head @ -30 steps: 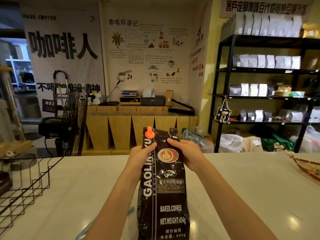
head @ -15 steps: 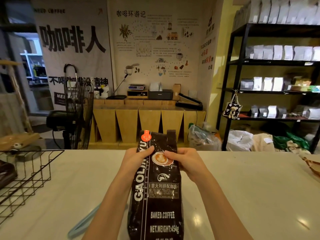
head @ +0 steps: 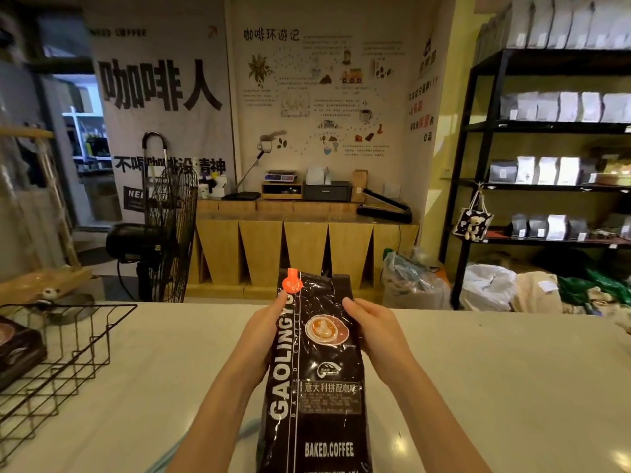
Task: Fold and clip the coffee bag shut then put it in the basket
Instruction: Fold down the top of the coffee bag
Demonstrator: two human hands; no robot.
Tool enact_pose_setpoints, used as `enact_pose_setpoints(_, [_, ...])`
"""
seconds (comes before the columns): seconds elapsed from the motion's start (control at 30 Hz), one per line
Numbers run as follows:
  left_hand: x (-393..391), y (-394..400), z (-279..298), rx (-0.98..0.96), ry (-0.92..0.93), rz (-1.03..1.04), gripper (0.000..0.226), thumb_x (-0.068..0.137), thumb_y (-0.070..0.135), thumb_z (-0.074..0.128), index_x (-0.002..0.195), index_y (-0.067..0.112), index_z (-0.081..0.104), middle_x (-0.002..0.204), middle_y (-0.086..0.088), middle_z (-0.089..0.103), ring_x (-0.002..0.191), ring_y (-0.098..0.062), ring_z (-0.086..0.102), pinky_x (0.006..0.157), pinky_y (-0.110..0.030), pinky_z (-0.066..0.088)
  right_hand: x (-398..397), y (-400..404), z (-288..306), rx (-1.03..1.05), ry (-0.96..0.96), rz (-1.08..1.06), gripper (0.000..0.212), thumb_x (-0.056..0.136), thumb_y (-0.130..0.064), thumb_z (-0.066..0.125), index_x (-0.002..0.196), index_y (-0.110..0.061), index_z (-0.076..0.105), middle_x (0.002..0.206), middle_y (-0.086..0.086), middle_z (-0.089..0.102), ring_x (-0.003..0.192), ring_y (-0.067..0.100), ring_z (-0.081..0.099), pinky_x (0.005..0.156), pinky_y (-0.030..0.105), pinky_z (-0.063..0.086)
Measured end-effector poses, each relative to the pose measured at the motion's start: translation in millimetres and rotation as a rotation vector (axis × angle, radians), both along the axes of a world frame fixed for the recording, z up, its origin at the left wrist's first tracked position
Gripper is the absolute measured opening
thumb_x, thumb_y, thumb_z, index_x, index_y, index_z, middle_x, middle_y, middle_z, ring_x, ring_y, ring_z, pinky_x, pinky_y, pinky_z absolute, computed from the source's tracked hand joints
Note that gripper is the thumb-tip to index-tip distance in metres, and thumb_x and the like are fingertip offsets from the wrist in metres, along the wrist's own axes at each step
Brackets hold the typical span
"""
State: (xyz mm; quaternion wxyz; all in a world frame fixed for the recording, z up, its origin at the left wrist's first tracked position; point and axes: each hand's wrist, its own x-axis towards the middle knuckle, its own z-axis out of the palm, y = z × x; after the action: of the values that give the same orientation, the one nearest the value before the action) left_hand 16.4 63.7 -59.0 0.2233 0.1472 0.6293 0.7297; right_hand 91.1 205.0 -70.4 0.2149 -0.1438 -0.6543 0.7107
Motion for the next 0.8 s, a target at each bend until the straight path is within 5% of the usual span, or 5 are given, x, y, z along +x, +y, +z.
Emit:
enact_pose_setpoints(0.13, [-3.2,-4.5,1.8,-0.033,0.161,0.017,0.029,0.09,0.028,0.05,0.104,0.008,0.066,0.083,-0.005,0.077,0.076,-0.019,0.072,0.076,-0.036,0.055,0.7,-5.9,0.8,0.045,0.142,-0.07,0.035,0.086,-0.017,0.058,0.117,-0.033,0.053,0.088,0.004,0.074,0.075,0.019,0.072,0.061,0.027,0.056])
enact_pose_setpoints(0.27, [-0.3,-5.6,5.8,0.089,0.249,0.016,0.056,0.09,0.019,0.051,0.14,0.033,0.031,0.114,0.004,0.062,0.081,-0.011,0.07,0.063,-0.027,0.058,8.2,-6.3,7.6,0.134,0.266,-0.068,0.042,0.086,-0.01,0.057,0.112,-0.042,0.056,0.084,-0.001,0.076,0.078,0.018,0.072,0.06,0.026,0.057])
enact_pose_setpoints(0.37, [0.7,-10.0,11.5,0.095,0.306,-0.048,0.044,0.091,0.021,0.047,0.133,0.036,0.043,0.117,-0.003,0.065,0.086,-0.016,0.07,0.066,-0.028,0.058,13.1,-5.5,15.7,0.215,0.214,-0.056,0.025,0.087,-0.013,0.055,0.09,-0.032,0.07,0.091,-0.006,0.072,0.083,0.015,0.068,0.06,0.023,0.056])
enact_pose_setpoints(0.57, [-6.0,-24.2,17.8,-0.037,0.385,-0.143,0.052,0.085,0.032,0.054,0.133,0.017,0.045,0.123,-0.005,0.064,0.106,-0.017,0.063,0.097,-0.04,0.047,19.9,-6.8,24.1,0.266,0.189,0.067,0.029,0.078,-0.012,0.066,0.105,-0.022,0.066,0.087,0.002,0.076,0.08,0.016,0.072,0.062,0.022,0.055])
enact_pose_setpoints(0.8, [-12.7,-31.8,18.4,-0.093,0.401,-0.27,0.044,0.079,0.021,0.063,0.122,0.017,0.053,0.091,-0.01,0.076,0.085,-0.023,0.072,0.084,-0.04,0.054,26.9,-6.2,30.6,0.354,0.146,0.112,0.035,0.077,-0.012,0.066,0.11,-0.024,0.061,0.087,0.008,0.076,0.081,0.017,0.073,0.062,0.021,0.056])
